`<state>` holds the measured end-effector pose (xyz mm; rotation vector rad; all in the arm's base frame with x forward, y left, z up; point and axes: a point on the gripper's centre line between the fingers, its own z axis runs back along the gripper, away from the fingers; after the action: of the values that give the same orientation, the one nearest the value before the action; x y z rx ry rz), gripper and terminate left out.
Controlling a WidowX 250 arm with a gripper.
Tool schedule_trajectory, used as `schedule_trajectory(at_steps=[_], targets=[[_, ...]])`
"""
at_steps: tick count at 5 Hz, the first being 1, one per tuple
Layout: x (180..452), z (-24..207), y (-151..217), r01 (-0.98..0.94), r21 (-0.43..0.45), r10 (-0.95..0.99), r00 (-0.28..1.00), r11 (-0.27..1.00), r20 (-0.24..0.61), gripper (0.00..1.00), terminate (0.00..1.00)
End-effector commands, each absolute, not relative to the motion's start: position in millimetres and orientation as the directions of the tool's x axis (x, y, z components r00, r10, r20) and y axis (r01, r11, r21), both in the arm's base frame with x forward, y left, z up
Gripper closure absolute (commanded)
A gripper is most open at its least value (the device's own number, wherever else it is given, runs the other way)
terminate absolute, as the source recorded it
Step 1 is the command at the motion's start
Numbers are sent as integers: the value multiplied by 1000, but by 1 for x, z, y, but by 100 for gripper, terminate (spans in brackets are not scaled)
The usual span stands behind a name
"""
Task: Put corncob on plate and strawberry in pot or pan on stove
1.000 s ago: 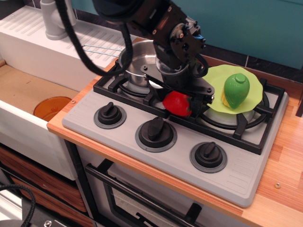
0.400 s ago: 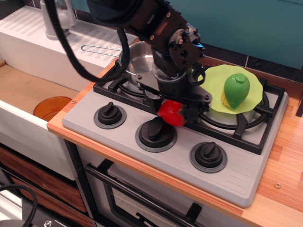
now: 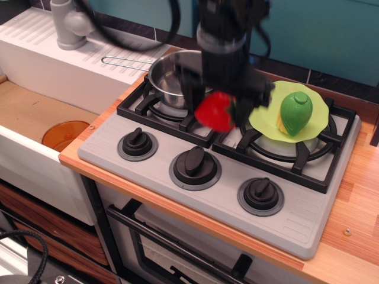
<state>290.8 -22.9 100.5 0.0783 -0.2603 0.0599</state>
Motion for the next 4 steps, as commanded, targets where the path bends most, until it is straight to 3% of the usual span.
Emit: schedule_trajectory(at_steps=[1, 2, 4], targets=[[342, 160, 3, 9, 62, -26, 963, 998, 269, 100, 0], [372, 158, 25, 59, 58, -73, 957, 997, 280, 100, 0], [384, 134, 37, 67, 44, -77, 950, 997, 302, 100, 0]])
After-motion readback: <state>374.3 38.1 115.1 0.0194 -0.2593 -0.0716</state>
